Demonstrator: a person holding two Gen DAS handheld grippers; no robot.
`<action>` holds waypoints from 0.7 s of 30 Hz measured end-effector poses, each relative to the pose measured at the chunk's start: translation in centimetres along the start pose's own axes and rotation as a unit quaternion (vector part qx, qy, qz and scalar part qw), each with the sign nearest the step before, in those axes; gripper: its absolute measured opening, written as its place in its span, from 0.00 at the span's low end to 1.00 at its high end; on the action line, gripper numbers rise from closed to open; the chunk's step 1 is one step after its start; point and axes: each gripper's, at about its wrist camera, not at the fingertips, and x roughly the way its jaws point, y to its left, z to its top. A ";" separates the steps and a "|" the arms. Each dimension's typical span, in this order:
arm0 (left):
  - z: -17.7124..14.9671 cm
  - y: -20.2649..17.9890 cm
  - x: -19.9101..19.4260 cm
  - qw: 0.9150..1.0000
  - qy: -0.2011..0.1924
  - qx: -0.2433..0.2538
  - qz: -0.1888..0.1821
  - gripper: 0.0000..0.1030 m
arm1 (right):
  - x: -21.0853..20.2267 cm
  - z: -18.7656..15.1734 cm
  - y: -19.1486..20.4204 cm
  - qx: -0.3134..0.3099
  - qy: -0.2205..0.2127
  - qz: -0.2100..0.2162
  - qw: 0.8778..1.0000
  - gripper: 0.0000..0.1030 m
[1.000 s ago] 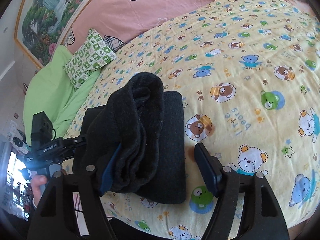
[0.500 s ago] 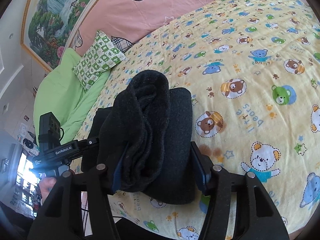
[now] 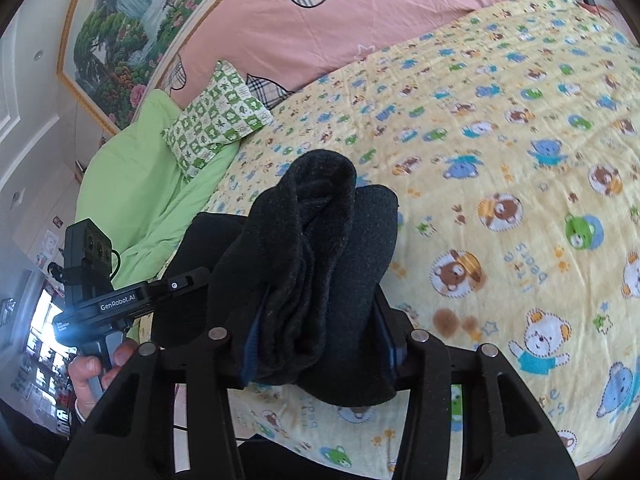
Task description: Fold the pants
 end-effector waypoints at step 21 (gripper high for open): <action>1.7 6.9 -6.4 0.990 -0.085 -0.043 0.108 0.30 | 7.5 3.4 8.8 -0.098 0.033 0.075 0.992 0.46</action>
